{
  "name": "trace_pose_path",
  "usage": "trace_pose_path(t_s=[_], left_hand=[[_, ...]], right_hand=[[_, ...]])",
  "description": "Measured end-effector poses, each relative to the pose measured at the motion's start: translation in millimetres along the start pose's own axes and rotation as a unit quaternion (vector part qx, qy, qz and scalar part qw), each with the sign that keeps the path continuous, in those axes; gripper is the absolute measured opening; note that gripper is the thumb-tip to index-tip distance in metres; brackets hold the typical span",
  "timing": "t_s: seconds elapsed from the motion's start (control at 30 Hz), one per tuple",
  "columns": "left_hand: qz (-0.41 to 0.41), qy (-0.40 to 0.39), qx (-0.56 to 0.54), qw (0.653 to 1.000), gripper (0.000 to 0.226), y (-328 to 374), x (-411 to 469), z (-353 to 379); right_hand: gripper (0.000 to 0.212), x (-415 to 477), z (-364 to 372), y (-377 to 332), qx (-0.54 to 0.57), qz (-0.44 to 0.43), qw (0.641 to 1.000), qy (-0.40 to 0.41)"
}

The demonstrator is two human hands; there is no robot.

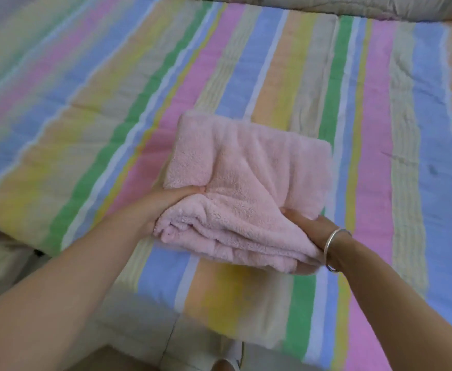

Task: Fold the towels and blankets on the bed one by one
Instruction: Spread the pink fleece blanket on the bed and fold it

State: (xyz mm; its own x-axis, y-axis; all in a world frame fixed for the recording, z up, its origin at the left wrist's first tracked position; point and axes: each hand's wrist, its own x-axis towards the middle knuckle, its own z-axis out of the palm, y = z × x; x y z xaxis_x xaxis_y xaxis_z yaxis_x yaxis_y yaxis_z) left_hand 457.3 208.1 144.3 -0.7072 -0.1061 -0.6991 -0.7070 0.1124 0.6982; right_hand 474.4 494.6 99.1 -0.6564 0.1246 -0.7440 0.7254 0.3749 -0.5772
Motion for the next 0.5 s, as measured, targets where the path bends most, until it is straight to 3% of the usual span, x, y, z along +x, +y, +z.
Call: trace_pose_path(t_s=[0.07,0.1,0.17,0.23,0.37,0.43,0.5], left_hand=[[0.011,0.03,-0.026,0.999,0.068,-26,-17,-26],[0.005,0.046,-0.038,0.998,0.057,-39,-26,-40],[-0.016,0.074,-0.046,0.996,0.066,-60,-33,-62],[-0.007,0.085,-0.057,0.995,0.056,-73,-39,-82],[-0.004,0.117,-0.052,0.992,0.031,-76,-61,-114],[-0.011,0.139,-0.068,0.988,0.032,-71,-74,-137],[-0.016,0.152,-0.086,0.984,0.048,-68,-87,-157]], right_hand=[[0.07,-12,31,-7,-0.003,-0.031,1.0,-0.004],[0.063,-18,47,-12,-0.011,-0.044,0.999,-0.003],[0.046,-27,70,-18,-0.019,-0.073,0.997,-0.005],[0.034,-39,91,-25,-0.031,-0.09,0.995,-0.015],[0.032,-60,126,-45,-0.049,-0.112,0.992,-0.044],[0.034,-69,144,-65,-0.081,-0.132,0.986,-0.067],[0.04,-76,163,-87,-0.123,-0.161,0.976,-0.082]])
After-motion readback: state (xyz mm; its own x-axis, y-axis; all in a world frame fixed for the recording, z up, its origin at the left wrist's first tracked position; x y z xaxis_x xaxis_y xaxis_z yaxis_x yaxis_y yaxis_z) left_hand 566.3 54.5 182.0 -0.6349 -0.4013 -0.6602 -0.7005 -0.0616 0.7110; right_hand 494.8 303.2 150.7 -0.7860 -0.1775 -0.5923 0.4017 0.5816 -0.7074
